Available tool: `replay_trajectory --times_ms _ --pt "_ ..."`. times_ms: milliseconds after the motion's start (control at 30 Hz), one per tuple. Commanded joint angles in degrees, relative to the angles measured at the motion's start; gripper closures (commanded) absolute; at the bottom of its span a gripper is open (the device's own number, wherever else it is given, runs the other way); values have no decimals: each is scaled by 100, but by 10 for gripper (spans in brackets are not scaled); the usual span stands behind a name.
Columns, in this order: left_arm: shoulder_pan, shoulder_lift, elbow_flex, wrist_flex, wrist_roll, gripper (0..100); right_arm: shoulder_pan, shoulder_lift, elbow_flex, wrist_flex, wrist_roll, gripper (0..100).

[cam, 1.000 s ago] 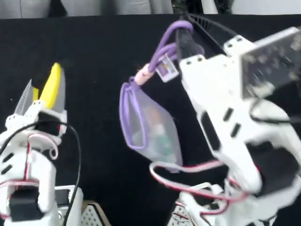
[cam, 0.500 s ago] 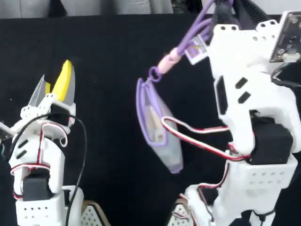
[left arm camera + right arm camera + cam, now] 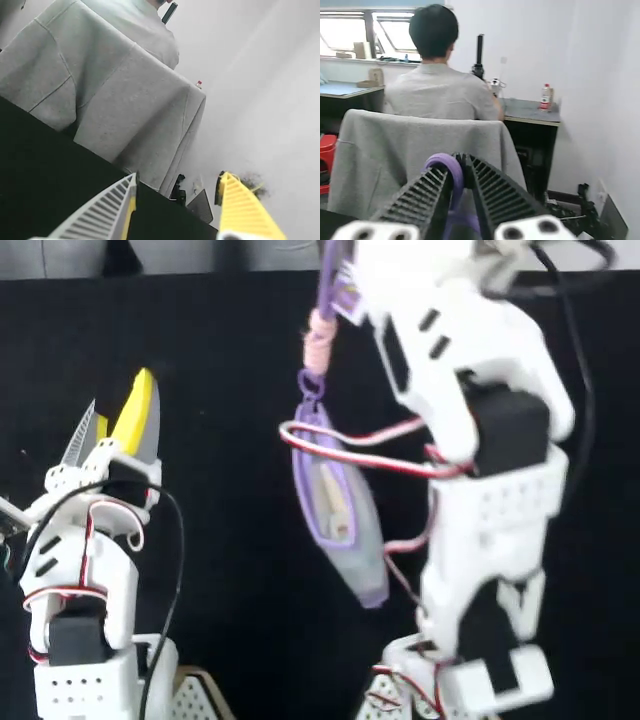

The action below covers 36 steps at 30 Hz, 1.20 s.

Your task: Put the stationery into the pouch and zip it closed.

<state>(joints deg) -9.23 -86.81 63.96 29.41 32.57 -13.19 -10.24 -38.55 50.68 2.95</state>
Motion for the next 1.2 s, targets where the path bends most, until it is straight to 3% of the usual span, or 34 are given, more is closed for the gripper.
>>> replay_trajectory --times_ms 0,233,500,1033,1167 --pt "48 -62 -13 -114 44 740 -290 1059 -2677 677 149 987" --pt "48 -62 -13 -114 44 740 -360 2088 -4356 1029 484 987" --pt "48 -62 -13 -114 44 740 -466 1912 -3916 1020 484 988" --pt "48 -62 22 -114 44 740 -598 1982 -3556 3692 624 988" --pt "48 -70 84 -149 44 740 -299 2176 -3547 3587 1055 988"
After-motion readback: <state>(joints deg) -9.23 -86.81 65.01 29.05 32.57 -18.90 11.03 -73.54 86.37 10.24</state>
